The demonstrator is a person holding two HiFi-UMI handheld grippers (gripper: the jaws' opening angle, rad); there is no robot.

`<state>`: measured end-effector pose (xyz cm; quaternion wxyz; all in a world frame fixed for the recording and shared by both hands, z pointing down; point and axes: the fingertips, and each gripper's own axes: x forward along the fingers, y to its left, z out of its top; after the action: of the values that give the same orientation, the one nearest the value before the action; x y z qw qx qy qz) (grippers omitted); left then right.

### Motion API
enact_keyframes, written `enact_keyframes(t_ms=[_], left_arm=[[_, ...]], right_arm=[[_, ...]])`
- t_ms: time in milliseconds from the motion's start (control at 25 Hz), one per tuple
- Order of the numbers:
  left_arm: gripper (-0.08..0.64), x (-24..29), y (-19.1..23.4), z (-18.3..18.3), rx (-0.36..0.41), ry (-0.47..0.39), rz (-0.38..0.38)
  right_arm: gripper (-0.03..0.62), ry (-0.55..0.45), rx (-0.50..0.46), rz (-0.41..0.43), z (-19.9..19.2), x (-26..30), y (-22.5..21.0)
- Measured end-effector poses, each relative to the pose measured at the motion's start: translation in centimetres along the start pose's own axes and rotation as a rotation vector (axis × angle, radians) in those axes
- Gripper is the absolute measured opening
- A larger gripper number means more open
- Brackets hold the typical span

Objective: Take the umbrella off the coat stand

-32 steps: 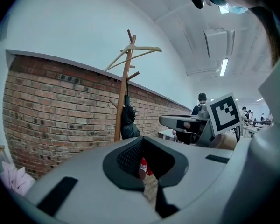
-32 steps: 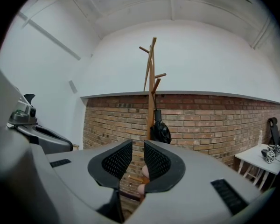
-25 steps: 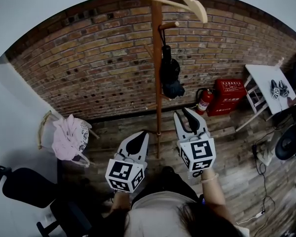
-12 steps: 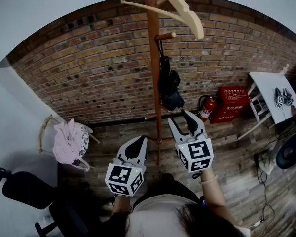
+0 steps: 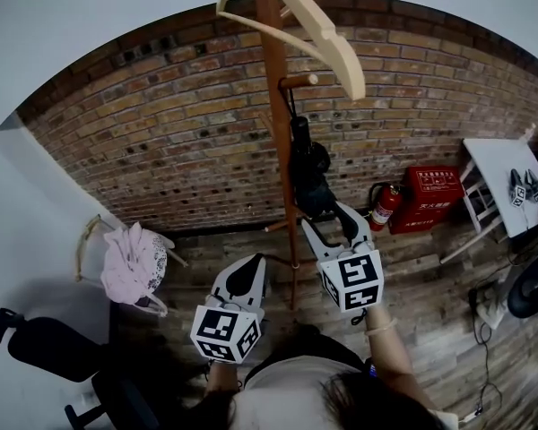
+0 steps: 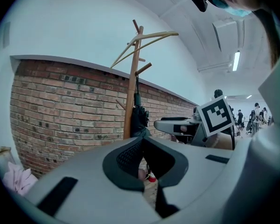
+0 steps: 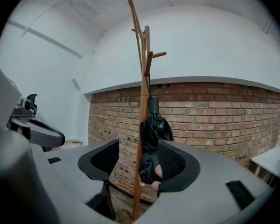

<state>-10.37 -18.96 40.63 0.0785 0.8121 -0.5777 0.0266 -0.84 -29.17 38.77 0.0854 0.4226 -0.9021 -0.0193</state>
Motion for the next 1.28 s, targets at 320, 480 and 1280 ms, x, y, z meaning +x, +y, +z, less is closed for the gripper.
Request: enact_keyframes(t_ms=[320, 480, 1280], left_arm=[[0.009, 1.9, 0.9, 0.3, 0.009, 0.004, 0.021], [0.009, 2.9, 1.3, 0.5, 0.005, 0.005, 0.030], [0.009, 6.3, 3.3, 0.4, -0.007, 0.031, 0.084]], right_arm=[[0.278, 0.016, 0.002, 0.017, -0.4, 2.8, -1.7], [0.284, 0.027, 0.004, 0.022, -0.6, 3.9, -2.5], [0.307, 0.105, 0.023, 0.103, -2.5, 9.6, -4.8]])
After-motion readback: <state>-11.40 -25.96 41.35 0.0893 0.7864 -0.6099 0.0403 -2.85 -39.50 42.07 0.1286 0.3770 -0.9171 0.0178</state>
